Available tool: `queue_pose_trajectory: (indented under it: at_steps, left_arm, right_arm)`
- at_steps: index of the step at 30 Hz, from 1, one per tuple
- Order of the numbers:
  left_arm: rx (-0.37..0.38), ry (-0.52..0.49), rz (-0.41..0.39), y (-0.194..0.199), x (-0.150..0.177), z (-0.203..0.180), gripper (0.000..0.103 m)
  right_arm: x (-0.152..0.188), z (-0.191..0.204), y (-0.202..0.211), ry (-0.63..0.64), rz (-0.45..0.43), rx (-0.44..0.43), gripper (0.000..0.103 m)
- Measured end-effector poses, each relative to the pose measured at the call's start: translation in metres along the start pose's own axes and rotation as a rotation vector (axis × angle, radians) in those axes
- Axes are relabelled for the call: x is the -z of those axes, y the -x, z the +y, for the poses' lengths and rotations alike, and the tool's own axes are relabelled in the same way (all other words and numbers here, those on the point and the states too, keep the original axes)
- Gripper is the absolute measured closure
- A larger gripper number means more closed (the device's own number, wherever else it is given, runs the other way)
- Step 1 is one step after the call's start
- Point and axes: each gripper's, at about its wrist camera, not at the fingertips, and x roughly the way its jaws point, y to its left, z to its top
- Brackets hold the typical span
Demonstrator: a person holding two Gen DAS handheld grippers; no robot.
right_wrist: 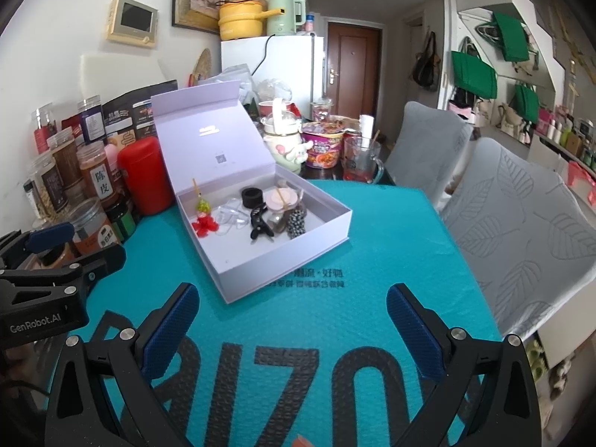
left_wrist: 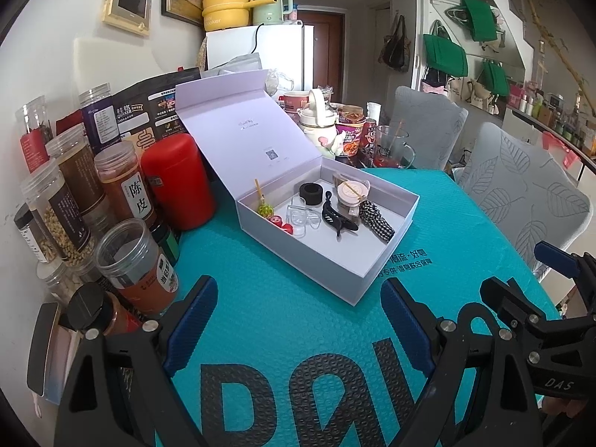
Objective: Organize rigid objects
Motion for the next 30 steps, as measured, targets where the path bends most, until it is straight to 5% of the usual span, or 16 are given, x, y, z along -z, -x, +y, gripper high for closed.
queue_pose_trajectory:
  at_steps: [30]
  left_arm:
    - [-0.006, -0.031, 0.004, 0.006, 0.004, -0.007, 0.013]
  right_arm:
    - [0.002, -0.002, 0.011, 0.01, -0.011, 0.004, 0.0]
